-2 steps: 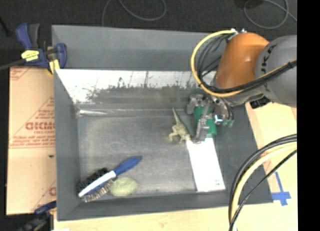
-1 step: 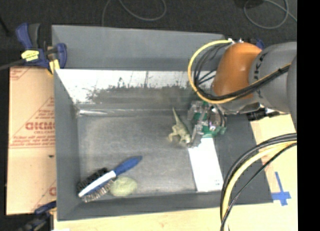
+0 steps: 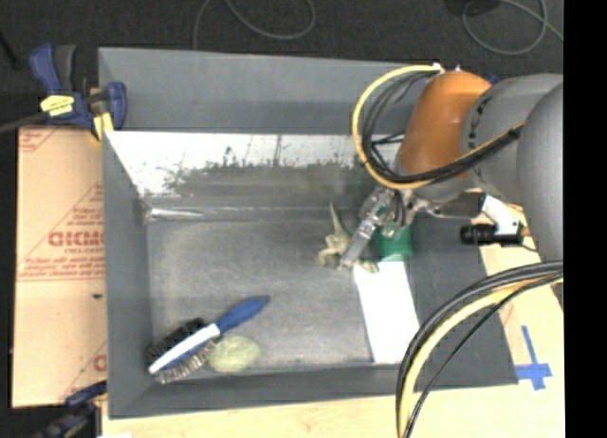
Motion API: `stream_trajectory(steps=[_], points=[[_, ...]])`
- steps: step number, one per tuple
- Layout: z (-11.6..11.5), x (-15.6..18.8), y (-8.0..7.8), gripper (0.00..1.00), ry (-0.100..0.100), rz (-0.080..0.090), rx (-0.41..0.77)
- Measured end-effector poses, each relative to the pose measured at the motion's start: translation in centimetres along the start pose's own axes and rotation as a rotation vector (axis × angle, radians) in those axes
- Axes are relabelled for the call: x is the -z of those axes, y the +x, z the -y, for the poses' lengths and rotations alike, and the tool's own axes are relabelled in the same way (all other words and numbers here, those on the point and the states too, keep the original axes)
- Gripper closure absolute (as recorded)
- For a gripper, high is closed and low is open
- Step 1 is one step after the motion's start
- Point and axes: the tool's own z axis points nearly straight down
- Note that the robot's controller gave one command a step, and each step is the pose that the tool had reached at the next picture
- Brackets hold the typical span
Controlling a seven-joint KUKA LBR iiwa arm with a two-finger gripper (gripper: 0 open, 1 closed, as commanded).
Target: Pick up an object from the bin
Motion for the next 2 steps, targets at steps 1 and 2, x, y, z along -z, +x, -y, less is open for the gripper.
stream_trajectory(steps=[1,2], points=[[0.5,-1.7,1.2,0.00,-0.002,-0.003,-0.137],[-1.9,-3.6,0.7,1.00,0.006,-0.002,-0.406]])
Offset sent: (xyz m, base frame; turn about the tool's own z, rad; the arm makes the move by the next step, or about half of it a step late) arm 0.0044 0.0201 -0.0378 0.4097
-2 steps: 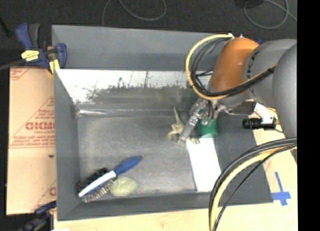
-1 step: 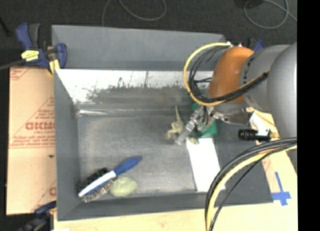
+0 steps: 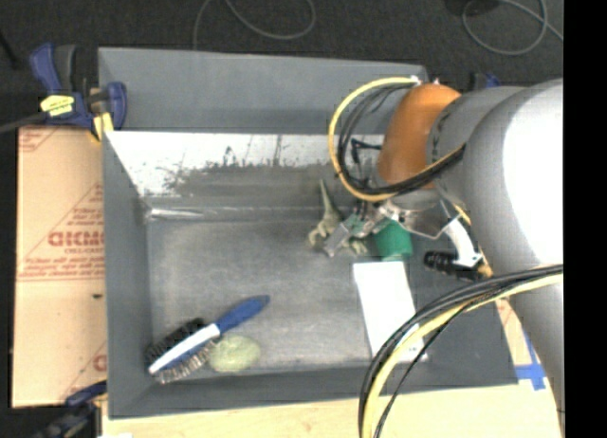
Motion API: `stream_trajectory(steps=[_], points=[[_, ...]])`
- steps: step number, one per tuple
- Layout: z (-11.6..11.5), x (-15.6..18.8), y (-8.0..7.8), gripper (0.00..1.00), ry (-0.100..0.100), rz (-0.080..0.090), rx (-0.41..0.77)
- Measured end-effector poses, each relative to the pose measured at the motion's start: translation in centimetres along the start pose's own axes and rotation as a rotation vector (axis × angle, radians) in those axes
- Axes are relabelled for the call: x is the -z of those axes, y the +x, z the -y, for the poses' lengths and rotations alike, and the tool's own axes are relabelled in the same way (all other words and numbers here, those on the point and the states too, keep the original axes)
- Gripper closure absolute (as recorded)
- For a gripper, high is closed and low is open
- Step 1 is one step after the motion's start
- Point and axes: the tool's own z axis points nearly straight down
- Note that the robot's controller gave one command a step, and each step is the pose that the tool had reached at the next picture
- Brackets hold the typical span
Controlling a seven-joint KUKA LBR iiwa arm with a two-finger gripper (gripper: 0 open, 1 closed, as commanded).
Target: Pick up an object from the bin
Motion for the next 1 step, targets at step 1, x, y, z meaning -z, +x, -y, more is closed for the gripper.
stream_trajectory(steps=[1], points=[[-0.04,-0.05,-0.02,1.00,0.000,0.000,0.001]])
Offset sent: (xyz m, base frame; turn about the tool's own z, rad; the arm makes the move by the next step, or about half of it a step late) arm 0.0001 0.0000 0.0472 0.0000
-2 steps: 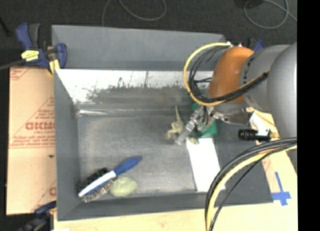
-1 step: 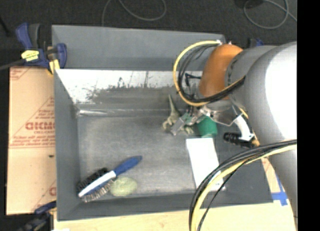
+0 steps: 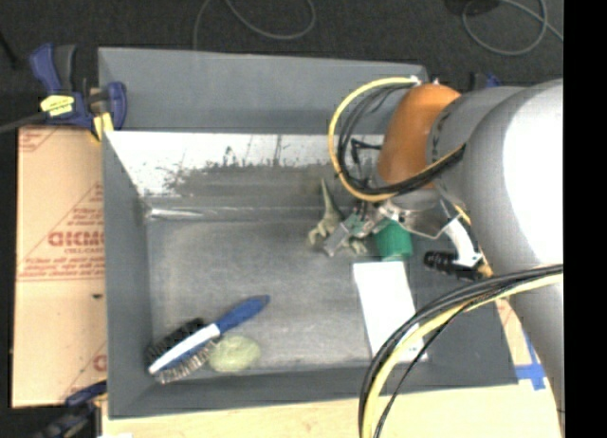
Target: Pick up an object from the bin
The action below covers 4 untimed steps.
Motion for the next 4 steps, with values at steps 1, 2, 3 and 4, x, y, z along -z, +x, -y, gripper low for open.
stream_trajectory(steps=[1,2,3,4], points=[[0.1,0.3,0.0,1.00,0.002,0.000,0.000],[0.3,1.9,0.1,1.00,0.007,-0.003,0.001],[0.3,4.2,0.0,1.00,0.005,-0.002,0.003],[0.1,6.0,-0.1,1.00,-0.001,0.002,0.004]])
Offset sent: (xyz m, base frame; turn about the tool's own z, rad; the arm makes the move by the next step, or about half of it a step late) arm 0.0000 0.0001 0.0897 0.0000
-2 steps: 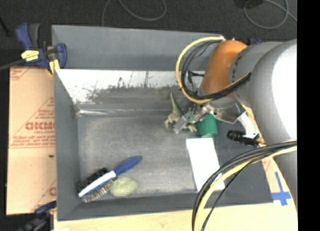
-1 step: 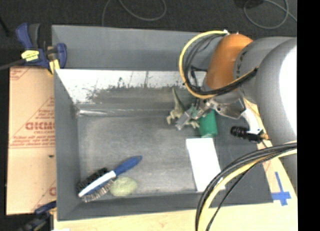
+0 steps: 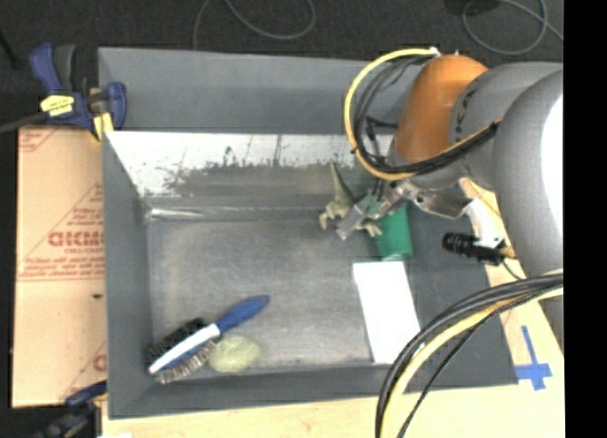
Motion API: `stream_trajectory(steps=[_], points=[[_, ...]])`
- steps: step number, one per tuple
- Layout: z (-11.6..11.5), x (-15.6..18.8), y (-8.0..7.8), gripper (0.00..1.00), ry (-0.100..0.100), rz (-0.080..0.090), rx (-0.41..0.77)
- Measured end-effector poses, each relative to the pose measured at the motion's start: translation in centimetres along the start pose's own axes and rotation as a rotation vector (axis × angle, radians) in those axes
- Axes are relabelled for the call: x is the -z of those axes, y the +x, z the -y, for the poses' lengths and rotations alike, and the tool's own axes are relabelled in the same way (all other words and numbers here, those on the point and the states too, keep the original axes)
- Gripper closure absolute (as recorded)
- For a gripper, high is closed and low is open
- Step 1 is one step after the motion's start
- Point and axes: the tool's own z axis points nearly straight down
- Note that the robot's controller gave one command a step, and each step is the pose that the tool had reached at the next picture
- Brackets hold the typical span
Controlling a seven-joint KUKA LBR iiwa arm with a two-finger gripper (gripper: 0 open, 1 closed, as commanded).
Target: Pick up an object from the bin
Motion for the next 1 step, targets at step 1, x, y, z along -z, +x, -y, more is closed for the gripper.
stream_trajectory(steps=[1], points=[[0.08,1.27,0.00,1.00,0.002,-0.002,0.002]])
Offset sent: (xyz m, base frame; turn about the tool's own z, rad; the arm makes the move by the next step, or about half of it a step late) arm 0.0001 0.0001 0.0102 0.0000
